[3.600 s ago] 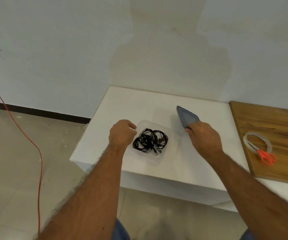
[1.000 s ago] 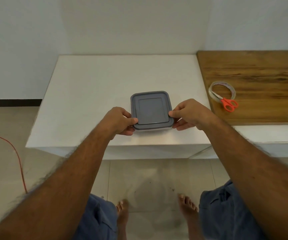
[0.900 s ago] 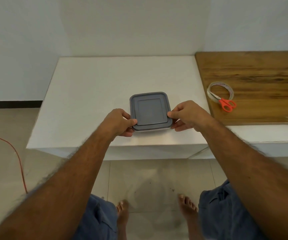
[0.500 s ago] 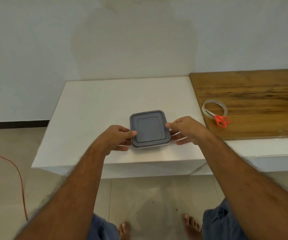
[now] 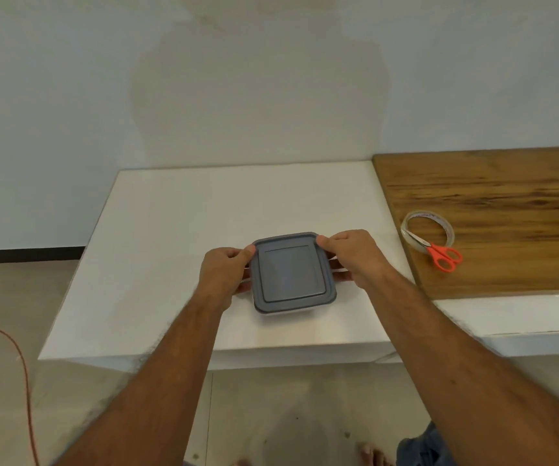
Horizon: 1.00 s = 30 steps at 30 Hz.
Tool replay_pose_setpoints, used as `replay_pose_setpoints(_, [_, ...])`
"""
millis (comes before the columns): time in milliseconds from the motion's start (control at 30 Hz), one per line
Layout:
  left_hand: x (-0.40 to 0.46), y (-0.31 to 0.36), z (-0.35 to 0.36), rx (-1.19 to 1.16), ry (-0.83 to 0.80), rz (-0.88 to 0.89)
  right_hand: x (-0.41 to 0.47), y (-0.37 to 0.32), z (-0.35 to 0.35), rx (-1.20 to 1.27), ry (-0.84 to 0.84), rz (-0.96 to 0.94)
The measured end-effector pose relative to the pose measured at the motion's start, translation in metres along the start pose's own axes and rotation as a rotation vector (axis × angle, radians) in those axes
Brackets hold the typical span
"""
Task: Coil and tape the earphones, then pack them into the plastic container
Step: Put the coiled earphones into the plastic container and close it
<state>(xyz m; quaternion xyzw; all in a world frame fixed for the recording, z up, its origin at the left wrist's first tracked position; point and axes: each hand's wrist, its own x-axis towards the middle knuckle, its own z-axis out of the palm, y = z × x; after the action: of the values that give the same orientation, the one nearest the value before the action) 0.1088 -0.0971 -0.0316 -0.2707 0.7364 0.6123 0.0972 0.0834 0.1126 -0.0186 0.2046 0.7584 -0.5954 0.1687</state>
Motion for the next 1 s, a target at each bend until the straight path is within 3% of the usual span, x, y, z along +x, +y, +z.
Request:
replay_pose_setpoints(333, [-0.002,0.0,0.002,0.01,0.021,0.017,0.005,0.008,0.005,-0.063,0.071,-0.065])
replay_pose_setpoints(700, [-0.029,0.001,-0.004,-0.027,0.012,-0.002,-0.017,0.016,-0.015,-0.053,-0.086,-0.06])
replay_pose_setpoints(867, [-0.042,-0.004,-0.011,0.043,-0.066,-0.024,-0.042,0.028,-0.022,-0.095,-0.172,0.004])
replay_pose_setpoints(1000, [-0.056,-0.009,-0.013,0.033,-0.094,-0.016,-0.06,0.04,-0.02,-0.031,-0.15,-0.009])
